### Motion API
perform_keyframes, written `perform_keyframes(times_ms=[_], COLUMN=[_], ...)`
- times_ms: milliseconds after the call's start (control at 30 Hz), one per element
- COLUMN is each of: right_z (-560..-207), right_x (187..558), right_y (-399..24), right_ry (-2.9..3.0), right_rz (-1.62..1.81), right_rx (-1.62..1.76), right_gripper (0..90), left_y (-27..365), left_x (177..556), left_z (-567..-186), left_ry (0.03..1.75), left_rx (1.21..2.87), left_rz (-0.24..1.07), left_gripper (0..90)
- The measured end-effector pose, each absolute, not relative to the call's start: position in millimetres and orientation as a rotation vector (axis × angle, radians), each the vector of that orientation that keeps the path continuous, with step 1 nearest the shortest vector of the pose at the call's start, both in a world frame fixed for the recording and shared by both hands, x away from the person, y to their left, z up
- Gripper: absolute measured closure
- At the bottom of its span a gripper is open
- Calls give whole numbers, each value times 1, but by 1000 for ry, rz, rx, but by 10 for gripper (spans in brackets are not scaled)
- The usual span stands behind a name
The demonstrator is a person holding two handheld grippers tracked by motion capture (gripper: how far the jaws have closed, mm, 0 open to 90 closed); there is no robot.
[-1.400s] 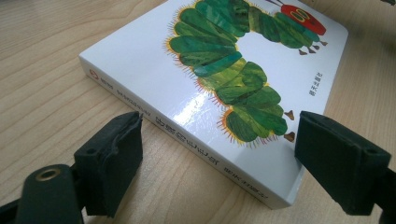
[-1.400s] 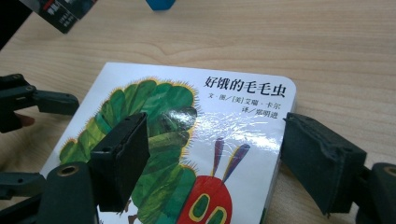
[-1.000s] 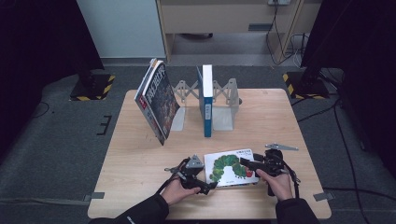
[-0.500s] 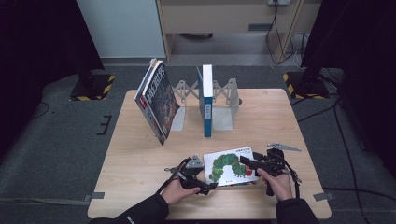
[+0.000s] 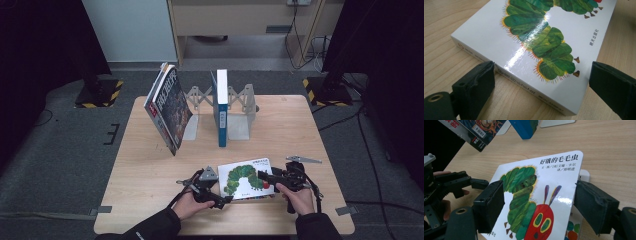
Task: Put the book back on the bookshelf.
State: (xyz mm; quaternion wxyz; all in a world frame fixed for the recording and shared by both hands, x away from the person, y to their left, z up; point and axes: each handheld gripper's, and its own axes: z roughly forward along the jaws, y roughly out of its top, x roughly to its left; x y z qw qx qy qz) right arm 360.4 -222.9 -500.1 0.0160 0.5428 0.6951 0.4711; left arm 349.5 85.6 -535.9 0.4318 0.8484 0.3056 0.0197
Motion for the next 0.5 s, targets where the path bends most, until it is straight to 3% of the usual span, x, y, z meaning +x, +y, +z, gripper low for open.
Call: perform_keyframes(times_ms=[233,300,500], right_z=[-499,-498,-500], right_x=[358,357,361], right_y=[-224,-224,-217], right_ry=[2166,2184,2230], right_rz=[1475,1507,1492], right_rx=[1719,1728,1696], right_gripper=[250,302,290], left_y=[86,86,86], left_x=[350,350,350], left_z=[-536,-536,-536], left_ry=[762,767,768], left_rx=[2115,2108,2107], left_rz=[49,42,42], left_gripper=[57,52,50])
